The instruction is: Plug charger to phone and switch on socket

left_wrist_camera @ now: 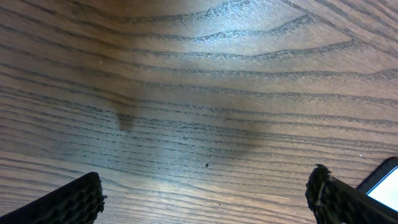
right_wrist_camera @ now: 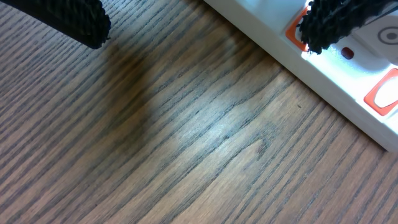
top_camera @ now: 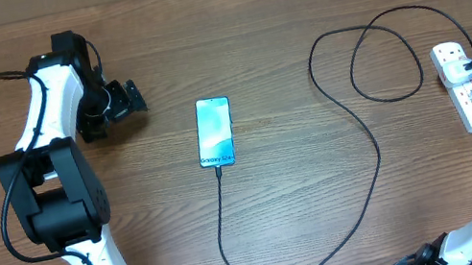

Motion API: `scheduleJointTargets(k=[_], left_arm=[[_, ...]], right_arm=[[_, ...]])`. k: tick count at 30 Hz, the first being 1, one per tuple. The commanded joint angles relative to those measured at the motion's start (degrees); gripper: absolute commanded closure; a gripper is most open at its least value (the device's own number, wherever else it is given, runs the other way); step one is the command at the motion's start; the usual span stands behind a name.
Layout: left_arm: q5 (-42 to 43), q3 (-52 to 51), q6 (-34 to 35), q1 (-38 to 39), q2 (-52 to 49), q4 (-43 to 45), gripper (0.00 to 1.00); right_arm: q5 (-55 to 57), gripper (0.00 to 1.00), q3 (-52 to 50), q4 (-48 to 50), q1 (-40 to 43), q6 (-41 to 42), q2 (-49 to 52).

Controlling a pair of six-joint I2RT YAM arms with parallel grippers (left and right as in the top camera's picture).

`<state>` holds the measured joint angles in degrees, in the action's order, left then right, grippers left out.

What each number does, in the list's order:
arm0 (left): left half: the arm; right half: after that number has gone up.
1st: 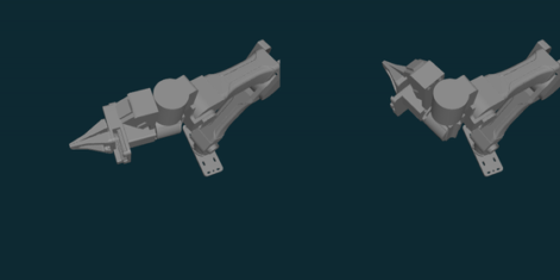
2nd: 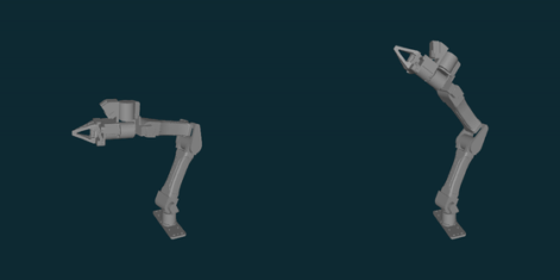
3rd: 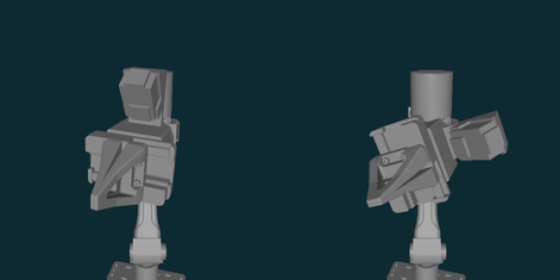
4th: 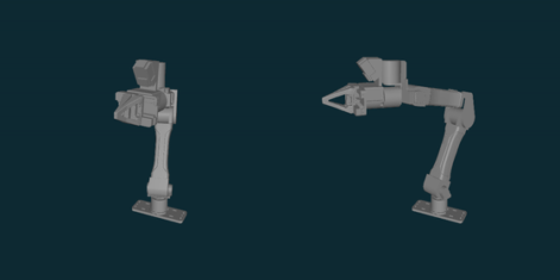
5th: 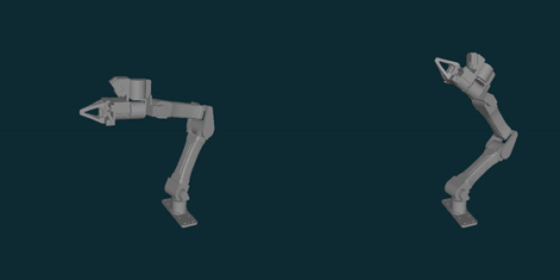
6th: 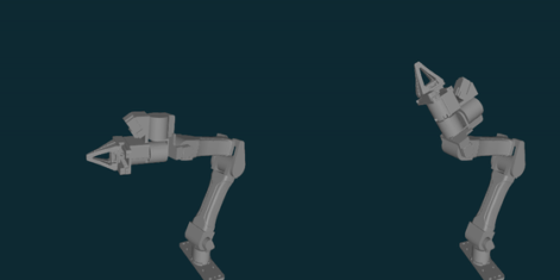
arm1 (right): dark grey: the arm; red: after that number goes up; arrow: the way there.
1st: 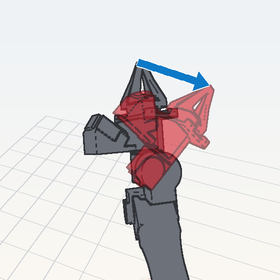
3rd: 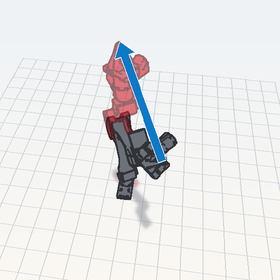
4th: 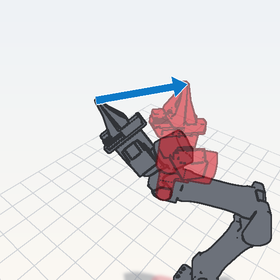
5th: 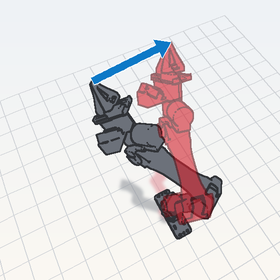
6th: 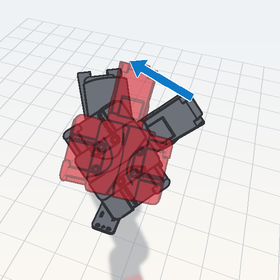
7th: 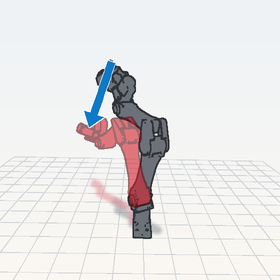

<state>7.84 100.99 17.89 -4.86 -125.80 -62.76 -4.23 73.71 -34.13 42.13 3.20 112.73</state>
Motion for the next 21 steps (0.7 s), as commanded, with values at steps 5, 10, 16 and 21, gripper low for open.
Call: scheduleJointTargets(k=[5,10,16,21], left_arm=[[-0.8,1.1,0.5,0.4,-0.4,0.0,0.0],[-0.8,1.1,0.6,0.4,-0.4,0.0,0.0],[-0.8,1.1,0.6,0.4,-0.4,0.0,0.0],[-0.8,1.1,0.5,0.4,-0.4,0.0,0.0]], right_arm=[[0.3,0.0,1.2,-1.1,0.0,-0.2,-2.3],[0.3,0.0,-0.8,-0.2,0.0,-0.2,-2.2],[0.1,0.0,-1.4,1.7,0.0,-0.2,-1.9],[-3.0,0.0,-1.4,2.6,0.0,-0.3,-1.9]])
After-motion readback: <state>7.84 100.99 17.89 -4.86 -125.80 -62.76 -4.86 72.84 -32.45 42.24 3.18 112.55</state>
